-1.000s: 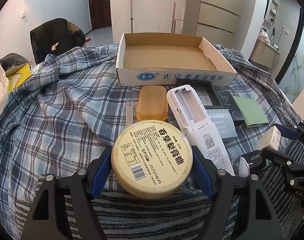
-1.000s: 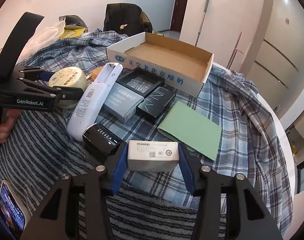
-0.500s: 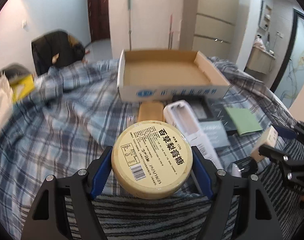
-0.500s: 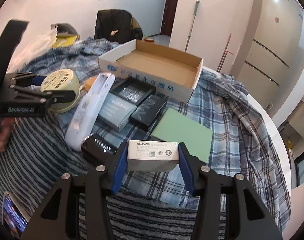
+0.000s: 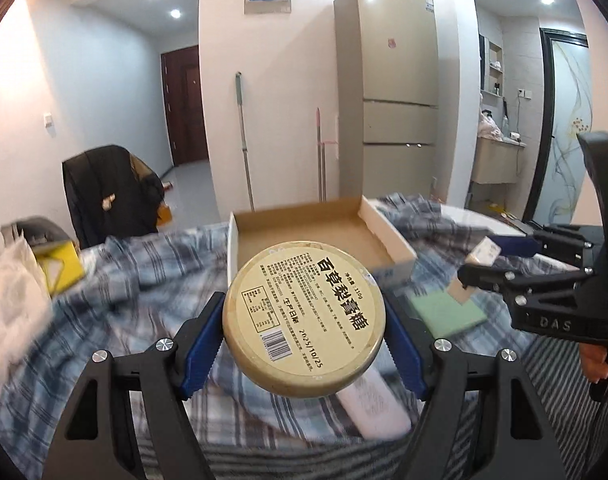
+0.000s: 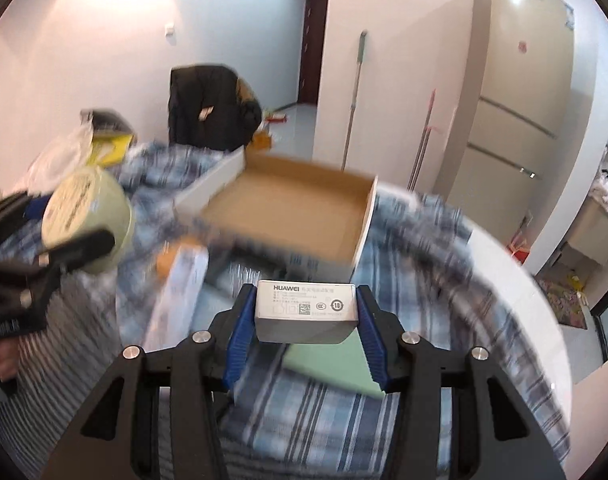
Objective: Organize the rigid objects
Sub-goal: 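Carry the cream tin and charger into the cardboard box and release both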
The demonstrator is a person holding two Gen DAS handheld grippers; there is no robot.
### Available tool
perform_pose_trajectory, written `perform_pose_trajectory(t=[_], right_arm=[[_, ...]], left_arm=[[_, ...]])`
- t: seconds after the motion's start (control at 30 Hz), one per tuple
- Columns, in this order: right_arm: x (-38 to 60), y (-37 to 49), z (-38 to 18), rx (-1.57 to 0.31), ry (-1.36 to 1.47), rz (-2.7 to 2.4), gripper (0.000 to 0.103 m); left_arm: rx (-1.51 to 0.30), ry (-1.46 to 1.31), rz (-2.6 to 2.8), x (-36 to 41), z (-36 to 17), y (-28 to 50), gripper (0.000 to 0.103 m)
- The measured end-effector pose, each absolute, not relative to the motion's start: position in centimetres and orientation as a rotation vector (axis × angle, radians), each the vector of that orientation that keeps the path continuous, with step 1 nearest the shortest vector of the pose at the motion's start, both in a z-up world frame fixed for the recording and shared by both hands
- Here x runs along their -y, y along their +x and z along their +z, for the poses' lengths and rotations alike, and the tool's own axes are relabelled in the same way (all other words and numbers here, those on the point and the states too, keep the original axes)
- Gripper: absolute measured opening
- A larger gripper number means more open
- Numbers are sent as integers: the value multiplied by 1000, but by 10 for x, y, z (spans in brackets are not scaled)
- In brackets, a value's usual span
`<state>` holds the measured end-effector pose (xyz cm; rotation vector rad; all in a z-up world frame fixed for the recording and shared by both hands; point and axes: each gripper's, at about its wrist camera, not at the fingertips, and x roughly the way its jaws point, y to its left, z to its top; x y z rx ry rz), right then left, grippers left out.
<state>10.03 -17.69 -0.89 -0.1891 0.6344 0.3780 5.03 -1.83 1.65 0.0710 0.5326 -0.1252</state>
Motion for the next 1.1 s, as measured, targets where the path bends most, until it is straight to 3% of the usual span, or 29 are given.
perform_pose_trajectory(t=[0.23, 0.4, 0.57, 0.9, 1.1], right_arm=[[156, 150, 35, -603, -119, 311, 48], [152, 202, 44, -685, 2, 255, 48], [147, 242, 36, -718, 69, 227, 48], [159, 269, -29, -828, 83, 193, 48], [164, 271, -40, -856, 93, 201, 48]], left_arm=[[-436, -10, -84, 12, 78, 94, 77], [-475, -66, -92, 5, 86, 155, 77], [-552, -74, -137, -5, 60, 207, 77], [-760, -4, -77, -7, -26, 243, 77], [-923, -54, -42, -17, -59, 257, 77]])
